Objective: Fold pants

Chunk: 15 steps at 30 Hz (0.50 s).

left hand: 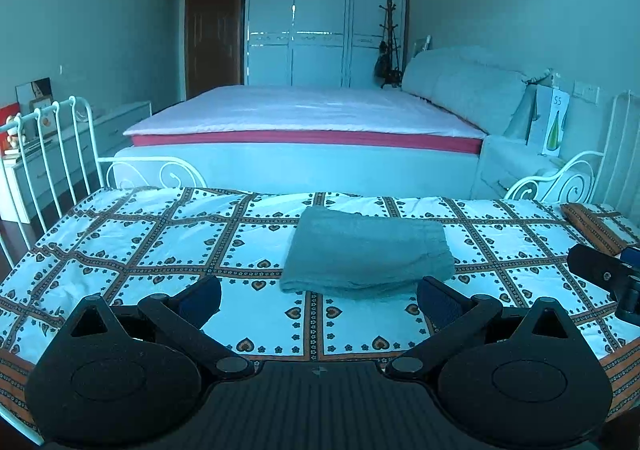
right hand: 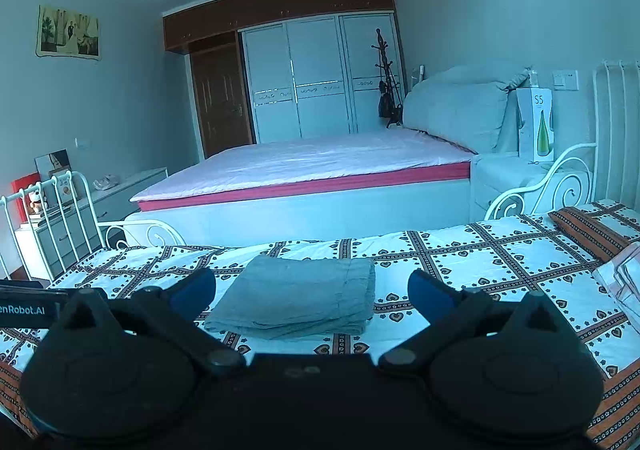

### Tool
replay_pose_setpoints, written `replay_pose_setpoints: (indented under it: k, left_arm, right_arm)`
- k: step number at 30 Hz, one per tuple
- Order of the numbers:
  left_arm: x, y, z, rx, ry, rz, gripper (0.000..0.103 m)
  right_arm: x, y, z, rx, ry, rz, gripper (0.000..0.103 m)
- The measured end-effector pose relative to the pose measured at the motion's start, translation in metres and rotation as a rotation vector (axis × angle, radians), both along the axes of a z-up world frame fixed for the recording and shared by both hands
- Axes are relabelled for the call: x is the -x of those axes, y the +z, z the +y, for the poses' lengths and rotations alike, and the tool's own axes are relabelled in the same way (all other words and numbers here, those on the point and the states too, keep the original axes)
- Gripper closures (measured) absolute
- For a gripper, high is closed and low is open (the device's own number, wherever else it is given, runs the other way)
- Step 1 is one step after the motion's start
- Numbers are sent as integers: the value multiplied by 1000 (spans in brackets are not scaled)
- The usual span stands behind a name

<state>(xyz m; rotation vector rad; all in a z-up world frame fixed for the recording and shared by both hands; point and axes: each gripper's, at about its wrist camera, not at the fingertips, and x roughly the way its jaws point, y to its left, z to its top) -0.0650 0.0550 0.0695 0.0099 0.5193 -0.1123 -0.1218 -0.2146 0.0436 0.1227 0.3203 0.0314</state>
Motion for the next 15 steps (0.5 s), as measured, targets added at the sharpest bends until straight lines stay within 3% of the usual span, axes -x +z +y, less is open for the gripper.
replay_pose_setpoints:
  k: [15]
  left_arm:
    - [-3,-6,0,-19,13,12,0]
  right_arm:
    - [-2,2,1,40,-21,-5,7]
